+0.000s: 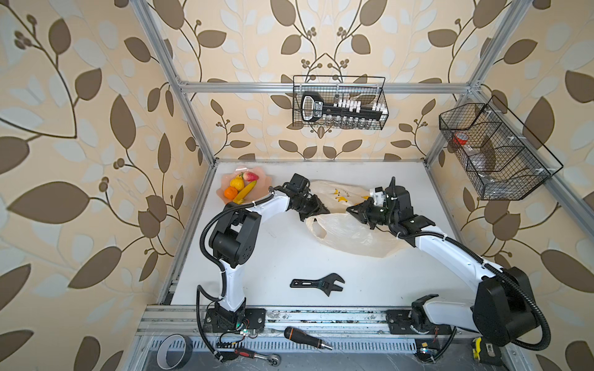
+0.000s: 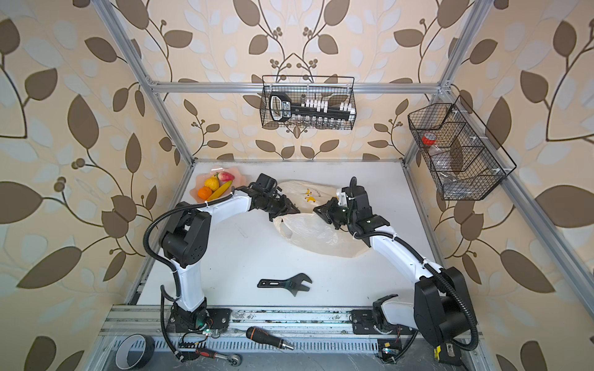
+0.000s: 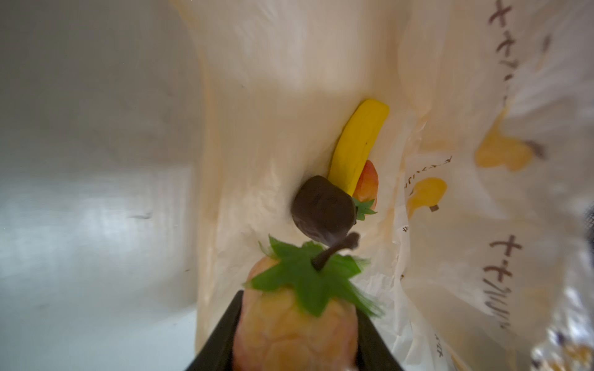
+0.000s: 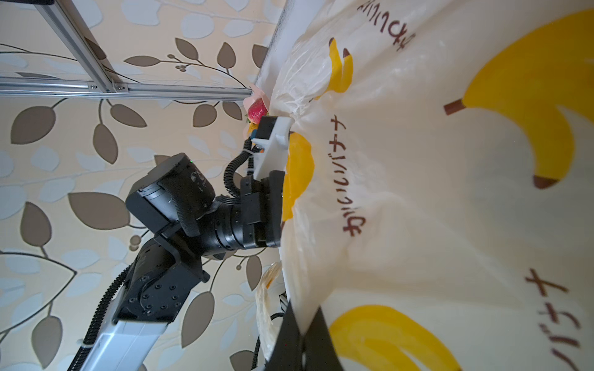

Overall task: Place the fruits into the plastic bag
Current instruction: Place the fruit in the plastic bag.

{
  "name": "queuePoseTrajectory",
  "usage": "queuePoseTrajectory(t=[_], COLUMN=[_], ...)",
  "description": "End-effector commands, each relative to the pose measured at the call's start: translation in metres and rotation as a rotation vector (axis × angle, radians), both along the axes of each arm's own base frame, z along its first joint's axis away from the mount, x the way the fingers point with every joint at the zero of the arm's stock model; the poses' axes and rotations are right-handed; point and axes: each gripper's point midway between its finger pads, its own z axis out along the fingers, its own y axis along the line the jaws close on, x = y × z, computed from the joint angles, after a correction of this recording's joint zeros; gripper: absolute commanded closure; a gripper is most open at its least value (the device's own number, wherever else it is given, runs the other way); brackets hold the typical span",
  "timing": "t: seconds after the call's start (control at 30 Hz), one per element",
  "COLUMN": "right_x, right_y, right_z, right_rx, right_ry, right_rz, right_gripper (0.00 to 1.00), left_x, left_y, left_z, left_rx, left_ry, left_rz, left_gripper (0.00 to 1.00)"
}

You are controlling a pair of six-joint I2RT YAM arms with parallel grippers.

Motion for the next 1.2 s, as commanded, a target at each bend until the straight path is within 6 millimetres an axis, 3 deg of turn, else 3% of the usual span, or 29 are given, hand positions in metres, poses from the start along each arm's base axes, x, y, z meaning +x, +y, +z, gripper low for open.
queuePoseTrajectory(t=[0.0, 0.2, 0.5, 0.73, 0.8, 1.0, 1.17], right_x=[0.004, 0.006, 0.008, 0.008, 0.008, 0.008, 0.009], right_y=[0.01, 0.022, 0.028, 0.027, 0.025, 0.015, 0.006], right_z=[0.015, 0.013, 0.014, 0.014, 0.013, 0.015, 0.015], right_rx=[0.042, 0.072, 0.089, 0.094, 0.092, 0.084, 0.067], right_ry=[-0.02, -0.013, -0.019, -0.019, -0.016, -0.021, -0.026], right_rz=[0.017, 0.033, 0.045, 0.046, 0.043, 0.026, 0.01], right_gripper=[1.0, 1.0, 1.0, 1.0, 1.0, 1.0, 1.0], left_x=[0.01, 0.003, -0.003, -0.003, -0.003, 0.001, 0.001], left_y=[-0.041, -0.077, -0.085, -0.083, -0.083, -0.065, -0.016], left_z=[0.022, -0.005, -0.022, -0.019, -0.013, 0.009, 0.018], left_rx=[-0.092, -0.079, 0.061, 0.071, 0.071, 0.106, 0.261], left_ry=[-0.028, 0.039, 0.064, 0.057, 0.04, -0.029, -0.097], left_rz=[0.007, 0.008, -0.027, -0.032, -0.038, -0.067, -0.097], left_gripper=[0.78, 0.76, 0.64, 0.18, 0.11, 0.04, 0.03])
